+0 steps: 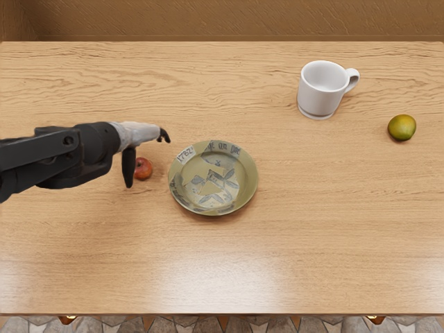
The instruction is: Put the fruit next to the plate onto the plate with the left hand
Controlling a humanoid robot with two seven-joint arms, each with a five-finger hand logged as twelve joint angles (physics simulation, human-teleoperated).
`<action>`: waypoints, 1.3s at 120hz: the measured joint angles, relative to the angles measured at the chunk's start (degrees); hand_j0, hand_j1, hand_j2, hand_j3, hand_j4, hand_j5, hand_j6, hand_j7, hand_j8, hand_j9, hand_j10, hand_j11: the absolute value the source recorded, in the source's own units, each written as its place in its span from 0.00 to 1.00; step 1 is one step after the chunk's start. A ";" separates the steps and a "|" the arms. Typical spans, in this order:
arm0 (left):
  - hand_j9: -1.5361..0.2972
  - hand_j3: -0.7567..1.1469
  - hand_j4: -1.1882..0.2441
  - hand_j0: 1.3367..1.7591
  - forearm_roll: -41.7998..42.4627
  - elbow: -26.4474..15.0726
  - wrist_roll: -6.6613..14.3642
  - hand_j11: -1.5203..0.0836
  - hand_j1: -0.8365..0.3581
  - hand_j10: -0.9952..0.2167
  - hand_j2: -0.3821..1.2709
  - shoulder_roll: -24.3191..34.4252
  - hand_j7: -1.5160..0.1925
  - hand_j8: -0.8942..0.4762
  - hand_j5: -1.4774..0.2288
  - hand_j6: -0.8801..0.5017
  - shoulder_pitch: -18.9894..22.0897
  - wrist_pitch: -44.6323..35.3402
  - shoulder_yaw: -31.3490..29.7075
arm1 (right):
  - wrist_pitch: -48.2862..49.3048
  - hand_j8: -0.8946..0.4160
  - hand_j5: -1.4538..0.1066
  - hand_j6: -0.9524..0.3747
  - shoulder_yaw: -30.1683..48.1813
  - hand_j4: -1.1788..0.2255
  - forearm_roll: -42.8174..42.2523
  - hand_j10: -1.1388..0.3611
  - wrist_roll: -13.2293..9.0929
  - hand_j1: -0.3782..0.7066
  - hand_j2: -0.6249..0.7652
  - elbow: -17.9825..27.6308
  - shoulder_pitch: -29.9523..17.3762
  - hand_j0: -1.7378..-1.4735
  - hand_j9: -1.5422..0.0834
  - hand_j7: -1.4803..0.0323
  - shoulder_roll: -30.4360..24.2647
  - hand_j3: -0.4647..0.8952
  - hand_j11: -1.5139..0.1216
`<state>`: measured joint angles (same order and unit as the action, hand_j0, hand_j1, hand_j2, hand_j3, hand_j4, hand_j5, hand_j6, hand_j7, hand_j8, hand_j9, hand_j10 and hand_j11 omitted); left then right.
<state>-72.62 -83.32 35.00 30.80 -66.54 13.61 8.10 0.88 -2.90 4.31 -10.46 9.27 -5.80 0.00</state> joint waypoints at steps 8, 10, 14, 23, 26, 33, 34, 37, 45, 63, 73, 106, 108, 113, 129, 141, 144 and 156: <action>0.67 0.40 0.66 0.76 -0.57 -0.10 0.00 0.75 0.75 0.62 0.26 0.16 0.70 0.47 0.68 0.46 0.15 -0.75 -0.48 | 0.00 0.68 0.93 0.72 0.00 0.84 0.00 0.76 0.00 0.03 0.45 0.01 0.00 0.30 0.95 0.98 0.00 0.34 0.93; 0.66 0.40 0.65 0.76 -0.74 -0.13 0.00 0.75 0.75 0.61 0.26 0.08 0.70 0.47 0.68 0.45 0.17 -0.91 -0.62 | 0.00 0.68 0.93 0.72 0.00 0.84 0.00 0.76 0.00 0.03 0.45 0.00 0.00 0.30 0.95 0.98 0.00 0.34 0.93; 0.65 0.40 0.65 0.76 -1.04 -0.17 0.00 0.74 0.73 0.61 0.26 -0.01 0.69 0.46 0.67 0.45 0.67 -1.16 -0.89 | 0.01 0.68 0.93 0.72 0.00 0.84 0.00 0.76 0.00 0.03 0.45 0.00 0.00 0.30 0.95 0.98 0.00 0.34 0.93; 0.64 0.40 0.63 0.76 -2.36 -0.22 0.00 0.72 0.71 0.59 0.27 -0.10 0.68 0.45 0.65 0.43 1.97 -2.45 -1.25 | 0.01 0.68 0.93 0.72 0.00 0.84 0.00 0.76 0.00 0.03 0.45 0.00 0.00 0.30 0.95 0.98 0.00 0.34 0.93; 0.64 0.40 0.63 0.76 -2.92 -0.23 0.00 0.72 0.71 0.59 0.27 -0.11 0.67 0.44 0.65 0.43 2.33 -3.16 -1.33 | 0.01 0.68 0.93 0.72 0.00 0.84 0.00 0.76 0.00 0.03 0.45 0.01 0.00 0.30 0.95 0.98 0.00 0.34 0.93; 0.63 0.40 0.62 0.76 -3.83 -0.24 0.00 0.71 0.70 0.58 0.27 -0.13 0.66 0.44 0.64 0.42 2.56 -4.30 -1.45 | 0.01 0.68 0.93 0.72 0.00 0.84 0.00 0.76 0.00 0.03 0.45 0.00 0.00 0.30 0.95 0.98 0.00 0.34 0.93; 0.63 0.40 0.62 0.76 -3.93 -0.25 0.00 0.71 0.70 0.58 0.27 -0.13 0.66 0.44 0.64 0.42 2.64 -4.43 -1.46 | 0.01 0.68 0.93 0.72 0.00 0.84 0.00 0.76 0.00 0.03 0.45 0.00 0.00 0.30 0.95 0.98 0.00 0.34 0.93; 0.63 0.40 0.62 0.76 -4.21 -0.25 0.00 0.71 0.70 0.57 0.27 -0.11 0.66 0.43 0.64 0.42 3.18 -4.88 -1.49 | 0.01 0.68 0.93 0.72 0.00 0.84 0.00 0.76 0.00 0.03 0.45 -0.01 0.00 0.30 0.95 0.98 0.00 0.34 0.93; 0.62 0.40 0.62 0.76 -4.73 -0.26 0.00 0.70 0.69 0.57 0.27 -0.04 0.66 0.43 0.63 0.41 3.53 -5.89 -1.56 | 0.01 0.68 0.93 0.72 0.00 0.84 0.00 0.76 0.00 0.03 0.45 -0.02 0.00 0.30 0.95 0.98 0.00 0.34 0.93; 0.60 0.40 0.60 0.76 -5.87 -0.26 0.00 0.68 0.66 0.54 0.27 0.12 0.63 0.41 0.61 0.39 4.22 -7.03 -2.33 | 0.00 0.68 0.93 0.72 0.00 0.84 0.00 0.76 0.00 0.03 0.45 -0.02 0.00 0.30 0.95 0.98 0.00 0.34 0.93; 0.59 0.40 0.58 0.76 -6.19 -0.26 0.00 0.67 0.64 0.53 0.28 -0.04 0.62 0.39 0.60 0.38 4.55 -7.76 -2.57 | 0.00 0.68 0.93 0.72 0.00 0.84 0.00 0.76 0.00 0.03 0.45 -0.02 0.00 0.30 0.95 0.98 0.00 0.34 0.93; 0.55 0.40 0.54 0.76 -6.97 -0.22 0.00 0.61 0.58 0.48 0.28 -0.05 0.57 0.35 0.55 0.34 5.10 -9.11 -2.89 | 0.00 0.68 0.93 0.72 0.00 0.84 0.00 0.76 0.00 0.03 0.45 -0.03 0.00 0.30 0.95 0.98 0.00 0.34 0.93; 0.54 0.40 0.54 0.76 -7.01 -0.21 0.00 0.61 0.58 0.48 0.28 -0.04 0.57 0.35 0.55 0.33 5.10 -9.24 -2.96 | 0.00 0.68 0.93 0.72 0.00 0.84 0.00 0.76 0.00 0.03 0.45 -0.03 0.00 0.30 0.95 0.98 0.00 0.34 0.93; 0.54 0.40 0.54 0.76 -7.09 -0.21 0.00 0.61 0.57 0.47 0.28 -0.04 0.57 0.34 0.55 0.33 5.10 -9.49 -3.07 | 0.00 0.68 0.93 0.72 0.00 0.84 0.00 0.76 0.00 0.03 0.45 -0.02 0.00 0.30 0.95 0.98 0.00 0.34 0.93; 0.53 0.40 0.53 0.76 -7.25 -0.19 0.00 0.60 0.56 0.46 0.29 -0.11 0.56 0.34 0.54 0.32 5.10 -9.90 -3.35 | 0.00 0.68 0.93 0.72 0.00 0.84 0.00 0.76 0.00 0.03 0.45 0.00 -0.01 0.30 0.95 0.98 0.00 0.34 0.93; 0.52 0.40 0.52 0.76 -7.45 -0.19 0.00 0.59 0.55 0.45 0.29 -0.13 0.55 0.33 0.53 0.31 5.10 -10.23 -3.95 | 0.00 0.68 0.93 0.72 0.00 0.84 0.00 0.76 0.00 0.03 0.45 -0.03 0.00 0.30 0.95 0.98 0.00 0.34 0.93; 0.52 0.40 0.51 0.76 -7.54 -0.18 0.00 0.58 0.54 0.45 0.29 -0.13 0.55 0.32 0.52 0.31 5.10 -10.46 -4.13 | 0.00 0.68 0.93 0.72 0.00 0.84 0.00 0.76 0.00 0.03 0.45 -0.02 0.00 0.30 0.95 0.98 0.00 0.34 0.93; 0.51 0.40 0.50 0.76 -7.81 -0.15 0.00 0.57 0.53 0.44 0.29 -0.13 0.53 0.31 0.51 0.30 5.10 -11.19 -4.72 | 0.00 0.68 0.93 0.72 0.00 0.84 0.00 0.76 0.00 0.03 0.45 -0.03 0.00 0.30 0.95 0.98 0.00 0.34 0.93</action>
<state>-80.44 -83.46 35.00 30.67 -61.43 2.41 3.39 0.88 -2.90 4.31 -10.46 9.24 -5.80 0.00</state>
